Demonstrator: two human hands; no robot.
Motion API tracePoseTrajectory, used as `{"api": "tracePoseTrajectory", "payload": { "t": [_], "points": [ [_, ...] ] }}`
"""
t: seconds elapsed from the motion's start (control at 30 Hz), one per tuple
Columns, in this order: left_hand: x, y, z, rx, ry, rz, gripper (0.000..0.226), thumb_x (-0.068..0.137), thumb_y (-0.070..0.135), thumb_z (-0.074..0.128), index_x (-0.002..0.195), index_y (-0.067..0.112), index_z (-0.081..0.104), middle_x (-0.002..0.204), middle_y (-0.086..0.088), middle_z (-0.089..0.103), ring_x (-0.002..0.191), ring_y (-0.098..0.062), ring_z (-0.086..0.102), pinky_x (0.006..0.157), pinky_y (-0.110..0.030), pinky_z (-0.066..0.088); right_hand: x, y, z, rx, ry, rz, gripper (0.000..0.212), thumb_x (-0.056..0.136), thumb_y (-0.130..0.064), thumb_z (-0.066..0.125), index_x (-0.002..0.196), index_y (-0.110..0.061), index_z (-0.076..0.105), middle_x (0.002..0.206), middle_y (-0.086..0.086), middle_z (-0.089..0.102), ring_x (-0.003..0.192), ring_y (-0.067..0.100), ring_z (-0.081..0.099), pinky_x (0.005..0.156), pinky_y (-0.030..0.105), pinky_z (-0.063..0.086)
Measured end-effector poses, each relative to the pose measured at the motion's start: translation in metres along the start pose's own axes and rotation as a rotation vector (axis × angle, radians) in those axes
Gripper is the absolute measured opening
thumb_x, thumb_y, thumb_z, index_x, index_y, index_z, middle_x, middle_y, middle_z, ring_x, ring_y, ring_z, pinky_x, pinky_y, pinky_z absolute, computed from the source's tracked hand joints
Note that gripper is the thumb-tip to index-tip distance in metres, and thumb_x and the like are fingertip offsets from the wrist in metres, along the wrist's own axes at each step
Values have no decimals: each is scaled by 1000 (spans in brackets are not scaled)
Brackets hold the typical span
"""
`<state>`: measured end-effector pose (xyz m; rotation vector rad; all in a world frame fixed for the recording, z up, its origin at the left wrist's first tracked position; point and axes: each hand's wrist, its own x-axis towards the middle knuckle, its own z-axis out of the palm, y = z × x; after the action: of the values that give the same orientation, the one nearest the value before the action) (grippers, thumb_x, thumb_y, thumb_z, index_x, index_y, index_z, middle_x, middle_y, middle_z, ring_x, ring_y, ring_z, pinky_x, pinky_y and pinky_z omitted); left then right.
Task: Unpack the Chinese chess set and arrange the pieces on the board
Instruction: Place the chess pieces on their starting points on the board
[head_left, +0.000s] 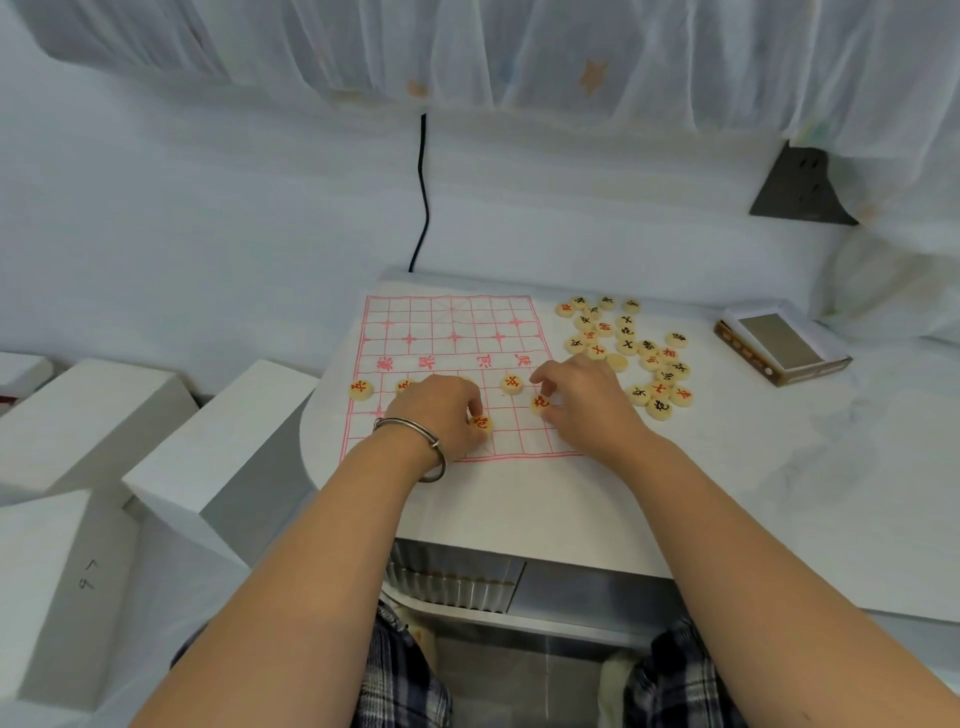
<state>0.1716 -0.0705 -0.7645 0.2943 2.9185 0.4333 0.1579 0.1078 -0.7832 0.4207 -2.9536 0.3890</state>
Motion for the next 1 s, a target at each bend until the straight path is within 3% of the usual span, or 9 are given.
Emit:
{"api": "tracePoseTrajectory", "payload": {
  "t": [0.23,0.47,0.63,0.77,1.0],
  "points": [
    [0,-4,-1,-51,29,27,25,88,31,59,111,21,62,108,1,62,90,-14,53,84,-27,47,1,2,-1,-66,-6,10,42,85,-15,63,126,-17,55,108,-1,65,112,21,48,95,32,32],
    [-4,-41,-17,-209,294,-108,22,83,34,66,101,22,66,86,5,59,81,-14,54,74,-26,47,8,-30,3,32,62,-25,37,88,-18,59,126,-16,55,119,2,61,120,21,43,102,32,31],
    [-12,-78,-28,-192,455,-161,22,79,32,72,98,20,71,110,-4,57,110,-21,47,85,-28,38,14,-58,14,64,120,-65,35,90,-13,54,126,-14,55,127,1,56,126,20,38,104,29,25],
    [-15,-90,-23,-99,374,-170,26,79,34,72,102,23,71,136,0,46,131,-20,30,106,-32,29,13,-66,22,58,163,-87,35,87,-6,53,121,-10,59,122,4,59,121,24,43,102,32,28],
    [-11,-94,-21,-21,278,-168,24,80,38,69,102,29,70,152,1,29,144,-23,9,117,-40,14,9,-67,27,8,165,-98,33,86,-5,52,118,-11,61,120,3,60,119,22,44,100,27,27]
  ]
}}
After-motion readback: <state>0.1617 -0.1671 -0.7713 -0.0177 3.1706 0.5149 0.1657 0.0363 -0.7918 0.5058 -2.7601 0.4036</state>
